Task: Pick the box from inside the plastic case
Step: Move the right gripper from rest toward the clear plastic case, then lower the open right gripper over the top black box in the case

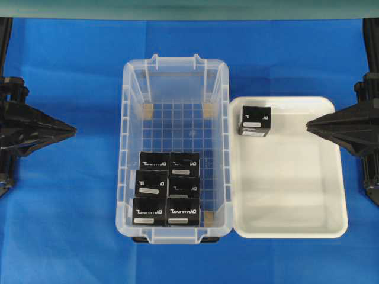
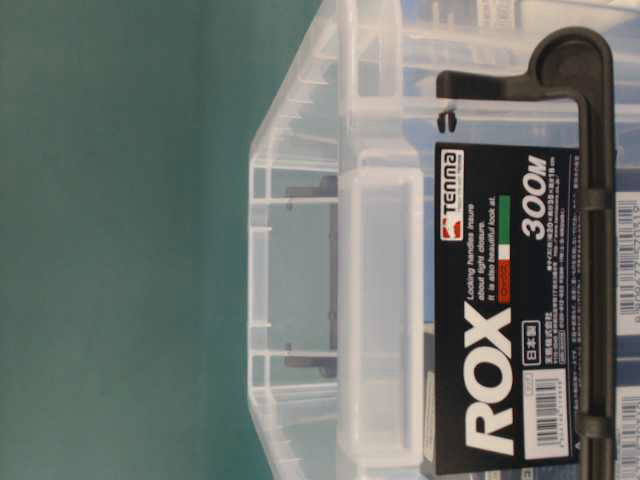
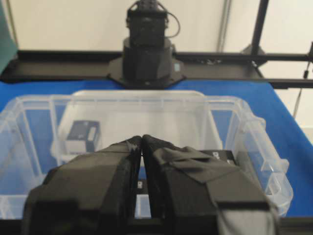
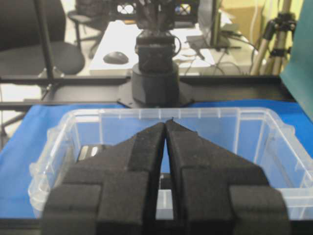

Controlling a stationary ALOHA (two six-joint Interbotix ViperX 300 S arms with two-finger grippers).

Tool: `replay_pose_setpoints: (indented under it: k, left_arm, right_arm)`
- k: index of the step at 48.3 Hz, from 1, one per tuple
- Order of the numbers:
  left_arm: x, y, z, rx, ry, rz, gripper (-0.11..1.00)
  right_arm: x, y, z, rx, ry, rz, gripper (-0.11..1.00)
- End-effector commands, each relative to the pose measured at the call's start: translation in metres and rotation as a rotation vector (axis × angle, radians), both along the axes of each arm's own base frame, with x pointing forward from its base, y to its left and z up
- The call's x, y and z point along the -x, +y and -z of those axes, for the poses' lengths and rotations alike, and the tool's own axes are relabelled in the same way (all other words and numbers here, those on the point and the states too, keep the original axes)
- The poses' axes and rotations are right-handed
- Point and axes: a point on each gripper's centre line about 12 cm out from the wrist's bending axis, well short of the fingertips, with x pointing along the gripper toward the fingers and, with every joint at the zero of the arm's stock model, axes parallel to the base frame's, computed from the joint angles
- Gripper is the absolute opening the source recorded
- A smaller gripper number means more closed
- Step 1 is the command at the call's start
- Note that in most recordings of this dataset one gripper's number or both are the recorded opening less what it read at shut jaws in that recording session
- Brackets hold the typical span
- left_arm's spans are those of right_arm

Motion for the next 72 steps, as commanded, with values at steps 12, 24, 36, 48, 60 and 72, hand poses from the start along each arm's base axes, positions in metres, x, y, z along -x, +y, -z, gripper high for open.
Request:
replay_pose_setpoints:
  k: [12,24,36,48,60,72]
  left_arm:
    - [-0.003,-0.001,-0.016,-0.002,0.012,0.004,-0.03]
    - [-0.001,-0.001,-0.016,-0.003,0.035,0.004,-0.03]
    - [-0.001,-0.001,-0.014,0.0,0.064,0.005,-0.03]
    - [-0.001,0.0,-0.014,0.001,0.086,0.003,-0.03]
    - [0.002,0.0,-0.016,0.0,0.084,0.003,-0.03]
    - [0.007,0.0,-0.009,0.002,0.169,0.001,-0.03]
  right_arm:
    - [-0.017,0.0,-0.019,-0.143,0.194,-0.002,0.01]
    - [-0.051,0.005,-0.035,-0.152,0.467,-0.012,0.01]
    - [-0.097,0.009,-0.042,-0.153,0.74,-0.02,0.01]
    - [-0.152,0.012,-0.024,-0.153,1.021,-0.023,0.01]
    - [-0.207,0.013,0.002,-0.142,1.182,-0.022,0.01]
    - [-0.245,0.013,0.028,-0.133,1.274,-0.026,0.02]
